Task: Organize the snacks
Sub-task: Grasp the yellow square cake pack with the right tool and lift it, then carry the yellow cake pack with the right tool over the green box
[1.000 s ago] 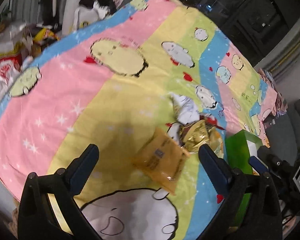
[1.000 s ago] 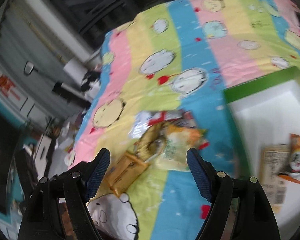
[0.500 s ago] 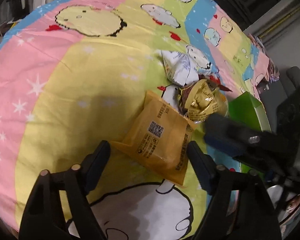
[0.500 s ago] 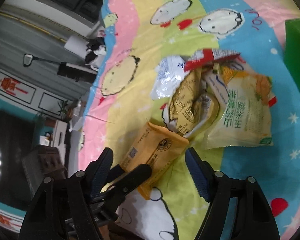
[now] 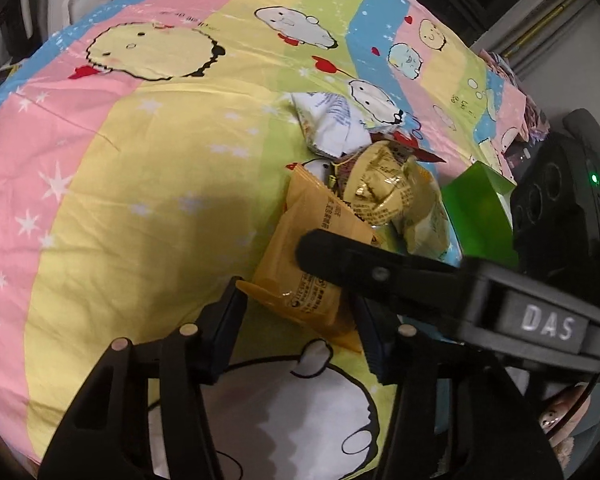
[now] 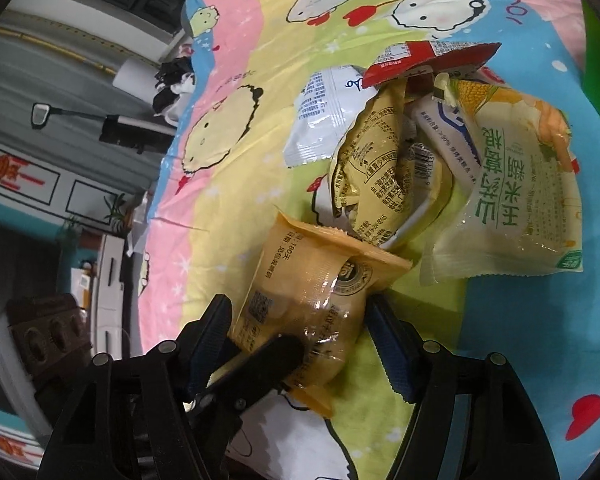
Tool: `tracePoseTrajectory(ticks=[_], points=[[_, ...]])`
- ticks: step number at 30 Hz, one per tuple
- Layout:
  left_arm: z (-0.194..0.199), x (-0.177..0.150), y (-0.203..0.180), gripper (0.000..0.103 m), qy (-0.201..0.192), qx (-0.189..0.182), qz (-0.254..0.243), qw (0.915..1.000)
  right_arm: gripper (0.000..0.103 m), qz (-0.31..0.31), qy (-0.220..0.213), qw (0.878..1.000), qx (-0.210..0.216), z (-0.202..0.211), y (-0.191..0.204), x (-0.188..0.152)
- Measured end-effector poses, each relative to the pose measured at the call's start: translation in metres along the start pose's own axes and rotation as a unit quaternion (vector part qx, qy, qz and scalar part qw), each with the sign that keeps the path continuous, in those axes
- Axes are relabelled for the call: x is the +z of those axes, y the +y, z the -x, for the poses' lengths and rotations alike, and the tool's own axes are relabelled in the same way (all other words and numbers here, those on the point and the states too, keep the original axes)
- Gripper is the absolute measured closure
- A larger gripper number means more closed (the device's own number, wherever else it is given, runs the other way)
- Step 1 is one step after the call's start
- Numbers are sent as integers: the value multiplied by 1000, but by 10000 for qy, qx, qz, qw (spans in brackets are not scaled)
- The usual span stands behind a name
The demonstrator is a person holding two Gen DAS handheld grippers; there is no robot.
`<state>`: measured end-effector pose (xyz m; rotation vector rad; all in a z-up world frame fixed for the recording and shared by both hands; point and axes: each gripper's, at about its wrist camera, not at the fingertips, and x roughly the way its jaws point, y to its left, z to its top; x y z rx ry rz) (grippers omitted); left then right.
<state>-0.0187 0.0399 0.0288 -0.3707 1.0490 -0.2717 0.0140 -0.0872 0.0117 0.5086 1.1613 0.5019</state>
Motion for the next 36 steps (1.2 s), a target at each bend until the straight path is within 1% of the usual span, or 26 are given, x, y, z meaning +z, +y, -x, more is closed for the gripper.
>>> tracePoseTrajectory(ticks=[2, 7, 10, 14, 19, 29, 36], points=[[0, -1, -4, 50, -56, 104, -96, 9999, 44, 71, -44, 9998, -172, 0, 2, -1], [1, -2, -8, 51, -127, 134, -204, 9996, 48, 179, -135, 9994, -247, 6, 6, -3], [3, -2, -12, 51, -167, 78, -234, 9996, 48, 262, -261, 9987, -341, 14, 10, -5], [14, -3, -21, 51, -375, 77, -322, 9987, 48, 404, -456, 9974, -393, 26, 18, -8], [28, -5, -33, 51, -630, -14, -440, 9970, 48, 505, -741, 9951, -409, 47, 26, -12], [54, -4, -66, 51, -1087, -47, -807, 9908, 48, 636, -1327, 9884, -380, 88, 39, -17], [62, -2, -90, 51, -1241, -94, -1056, 9866, 48, 594, -1623, 9844, -337, 115, 36, -18]])
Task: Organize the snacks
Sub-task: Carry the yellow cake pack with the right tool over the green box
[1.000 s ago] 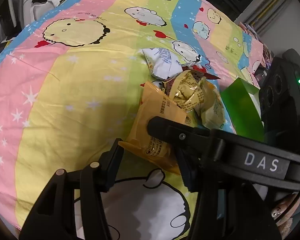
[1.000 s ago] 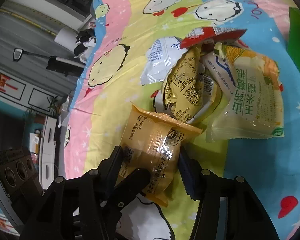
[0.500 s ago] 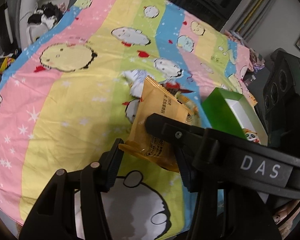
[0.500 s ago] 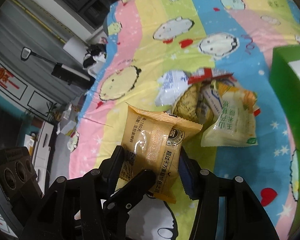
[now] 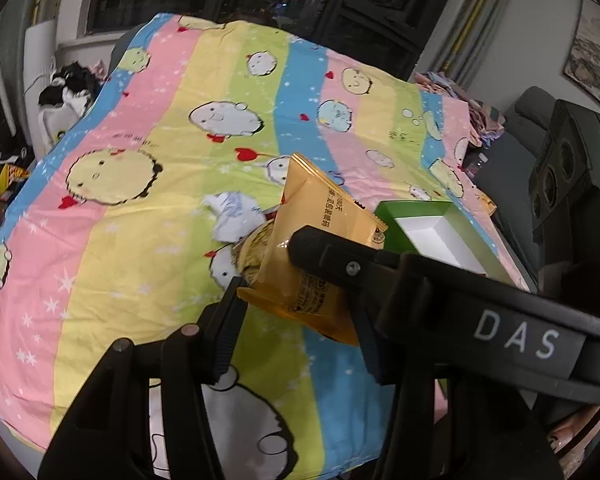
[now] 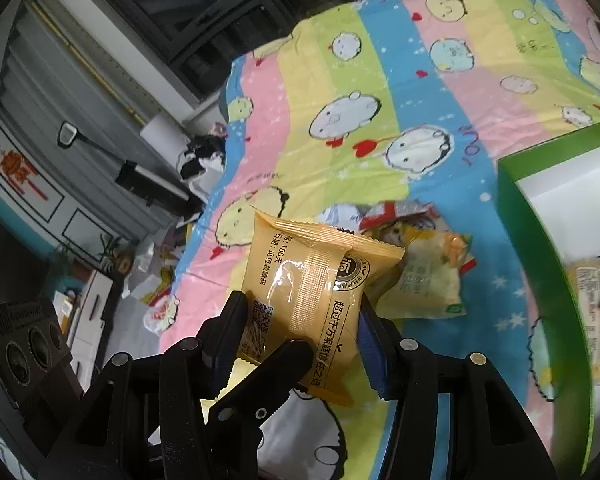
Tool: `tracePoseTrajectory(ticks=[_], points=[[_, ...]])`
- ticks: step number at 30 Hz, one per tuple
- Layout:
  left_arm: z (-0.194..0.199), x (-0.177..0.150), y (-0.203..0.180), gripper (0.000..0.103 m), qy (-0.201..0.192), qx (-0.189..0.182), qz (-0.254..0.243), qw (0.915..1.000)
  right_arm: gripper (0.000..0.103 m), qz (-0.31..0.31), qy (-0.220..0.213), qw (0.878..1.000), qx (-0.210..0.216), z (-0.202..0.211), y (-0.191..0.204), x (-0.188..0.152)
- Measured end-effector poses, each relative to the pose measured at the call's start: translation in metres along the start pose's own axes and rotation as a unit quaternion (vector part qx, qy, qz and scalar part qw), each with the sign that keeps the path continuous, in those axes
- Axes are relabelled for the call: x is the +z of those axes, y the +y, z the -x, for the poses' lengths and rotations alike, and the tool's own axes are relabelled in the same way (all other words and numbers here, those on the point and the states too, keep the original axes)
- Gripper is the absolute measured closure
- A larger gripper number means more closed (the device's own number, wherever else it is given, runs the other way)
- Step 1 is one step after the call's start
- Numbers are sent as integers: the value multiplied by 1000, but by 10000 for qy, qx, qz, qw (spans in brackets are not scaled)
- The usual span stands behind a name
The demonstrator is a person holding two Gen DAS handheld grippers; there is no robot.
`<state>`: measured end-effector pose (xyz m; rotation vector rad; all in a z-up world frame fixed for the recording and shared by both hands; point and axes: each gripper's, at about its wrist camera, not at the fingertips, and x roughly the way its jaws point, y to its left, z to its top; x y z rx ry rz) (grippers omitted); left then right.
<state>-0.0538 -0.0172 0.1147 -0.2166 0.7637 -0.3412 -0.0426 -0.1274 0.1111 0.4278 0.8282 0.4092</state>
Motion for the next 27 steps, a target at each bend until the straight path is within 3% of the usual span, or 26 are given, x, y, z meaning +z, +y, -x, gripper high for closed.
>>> tracePoseTrajectory(ticks=[27], points=[[0, 22, -90, 52, -259, -319, -765, 9962, 48, -295, -862, 9958, -15, 84, -48, 18]])
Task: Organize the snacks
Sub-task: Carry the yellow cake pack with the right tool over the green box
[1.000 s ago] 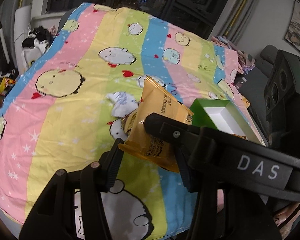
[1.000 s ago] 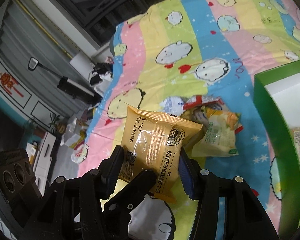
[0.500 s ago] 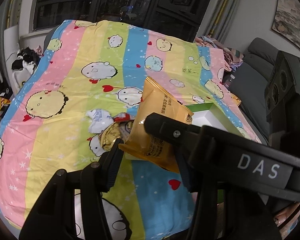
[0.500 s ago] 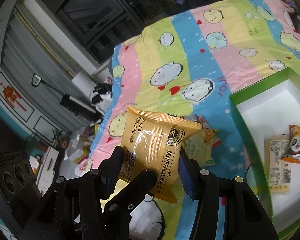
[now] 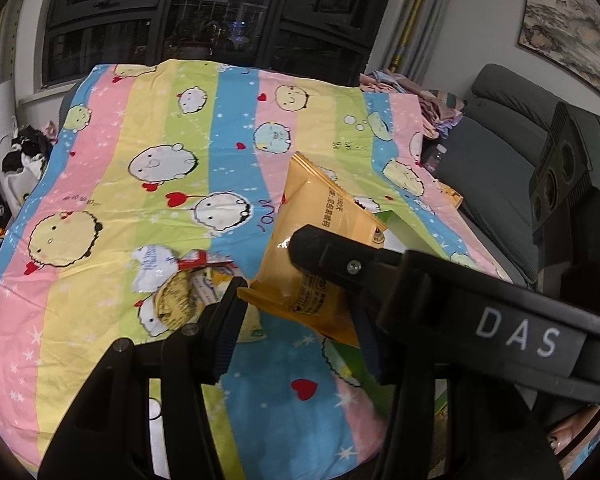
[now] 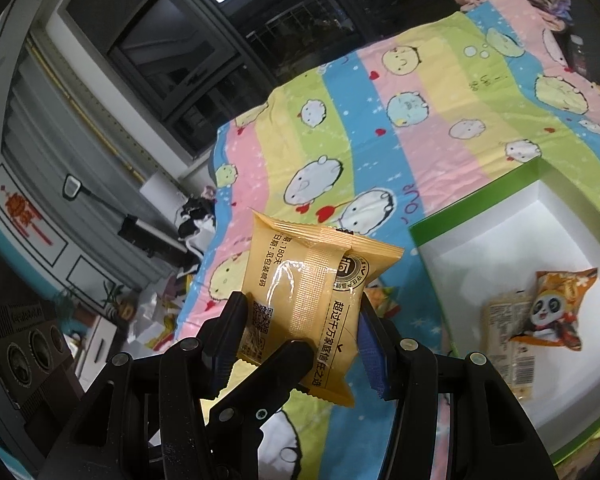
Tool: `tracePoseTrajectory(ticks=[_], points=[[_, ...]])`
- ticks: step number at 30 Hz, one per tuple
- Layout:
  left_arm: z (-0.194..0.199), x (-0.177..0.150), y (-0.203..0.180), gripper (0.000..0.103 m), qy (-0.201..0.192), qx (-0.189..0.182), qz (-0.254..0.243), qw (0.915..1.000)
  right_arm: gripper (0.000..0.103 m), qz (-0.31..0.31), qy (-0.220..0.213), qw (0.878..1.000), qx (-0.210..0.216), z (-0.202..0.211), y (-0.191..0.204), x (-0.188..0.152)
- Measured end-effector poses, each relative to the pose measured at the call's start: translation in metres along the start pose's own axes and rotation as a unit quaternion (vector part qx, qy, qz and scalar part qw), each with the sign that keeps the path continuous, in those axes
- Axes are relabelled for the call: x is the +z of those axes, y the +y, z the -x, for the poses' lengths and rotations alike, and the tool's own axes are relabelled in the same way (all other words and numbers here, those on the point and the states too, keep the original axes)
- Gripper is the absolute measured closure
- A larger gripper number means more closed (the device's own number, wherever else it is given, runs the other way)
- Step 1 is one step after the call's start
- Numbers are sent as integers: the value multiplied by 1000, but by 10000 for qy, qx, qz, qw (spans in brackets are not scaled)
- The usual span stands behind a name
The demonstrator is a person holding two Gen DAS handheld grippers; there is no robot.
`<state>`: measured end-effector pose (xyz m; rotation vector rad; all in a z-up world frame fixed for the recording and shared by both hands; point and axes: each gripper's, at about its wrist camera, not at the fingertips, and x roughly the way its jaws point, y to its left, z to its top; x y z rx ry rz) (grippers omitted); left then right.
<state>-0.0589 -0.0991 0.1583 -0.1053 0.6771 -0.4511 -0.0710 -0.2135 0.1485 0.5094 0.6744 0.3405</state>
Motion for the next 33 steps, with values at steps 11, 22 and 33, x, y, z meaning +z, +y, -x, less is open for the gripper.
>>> tracePoseTrajectory(ticks=[11, 22, 33], points=[[-26, 7, -36, 52, 126, -209, -182, 9995, 47, -212, -158, 9995, -169, 19, -38, 13], [-67, 7, -65, 52, 453, -354, -152, 9982, 47, -522, -108, 9977, -419, 17, -86, 25], [-108, 4, -77, 52, 878, -406, -96, 9953, 47, -922, 147, 9940, -571, 4, -127, 29]])
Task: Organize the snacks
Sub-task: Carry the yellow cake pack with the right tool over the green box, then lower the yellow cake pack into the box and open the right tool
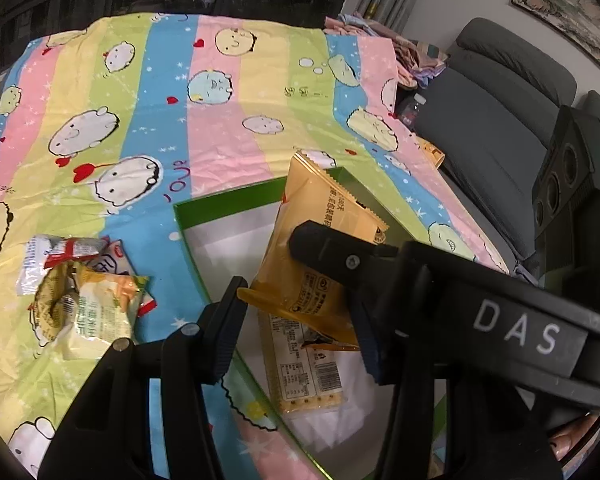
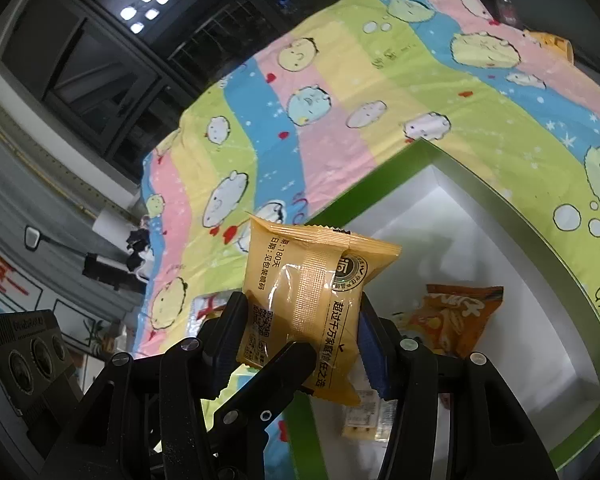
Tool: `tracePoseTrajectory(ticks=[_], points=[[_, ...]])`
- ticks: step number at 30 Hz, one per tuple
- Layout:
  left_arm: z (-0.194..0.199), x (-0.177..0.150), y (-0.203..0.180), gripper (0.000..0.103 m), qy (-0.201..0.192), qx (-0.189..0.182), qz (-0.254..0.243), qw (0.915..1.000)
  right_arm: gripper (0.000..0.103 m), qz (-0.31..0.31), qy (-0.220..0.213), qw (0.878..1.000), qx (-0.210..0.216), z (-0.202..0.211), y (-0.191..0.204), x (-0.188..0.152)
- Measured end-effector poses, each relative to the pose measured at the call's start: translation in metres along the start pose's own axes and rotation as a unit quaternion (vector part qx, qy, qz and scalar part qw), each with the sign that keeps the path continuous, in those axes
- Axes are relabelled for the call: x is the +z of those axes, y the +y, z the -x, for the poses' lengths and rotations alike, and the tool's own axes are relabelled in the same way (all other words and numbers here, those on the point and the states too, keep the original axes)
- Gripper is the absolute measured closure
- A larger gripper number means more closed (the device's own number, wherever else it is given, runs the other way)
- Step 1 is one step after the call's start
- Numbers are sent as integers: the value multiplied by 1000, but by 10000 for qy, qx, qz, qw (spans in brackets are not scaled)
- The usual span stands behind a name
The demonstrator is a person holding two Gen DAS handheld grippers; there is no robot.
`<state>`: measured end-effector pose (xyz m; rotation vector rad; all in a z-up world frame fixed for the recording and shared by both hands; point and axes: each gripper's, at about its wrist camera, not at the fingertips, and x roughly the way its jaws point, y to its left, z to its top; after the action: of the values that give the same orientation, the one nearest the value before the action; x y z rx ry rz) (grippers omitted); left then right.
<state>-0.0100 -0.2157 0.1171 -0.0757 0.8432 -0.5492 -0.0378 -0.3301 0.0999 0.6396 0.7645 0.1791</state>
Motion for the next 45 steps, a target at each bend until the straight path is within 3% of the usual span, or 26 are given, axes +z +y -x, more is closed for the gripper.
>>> tracePoseTrajectory(ticks=[26, 37, 45], points=[[-49, -4, 5, 52, 637, -142, 175, 9977, 47, -488, 473, 9970, -358, -32, -38, 4], [-51, -4, 4, 52, 619, -90, 136, 9979, 47, -588, 510, 9961, -411, -34, -41, 5], [-29, -7, 12, 40, 457, -288, 327, 9980, 47, -295, 208, 9976, -588, -20, -30, 4]])
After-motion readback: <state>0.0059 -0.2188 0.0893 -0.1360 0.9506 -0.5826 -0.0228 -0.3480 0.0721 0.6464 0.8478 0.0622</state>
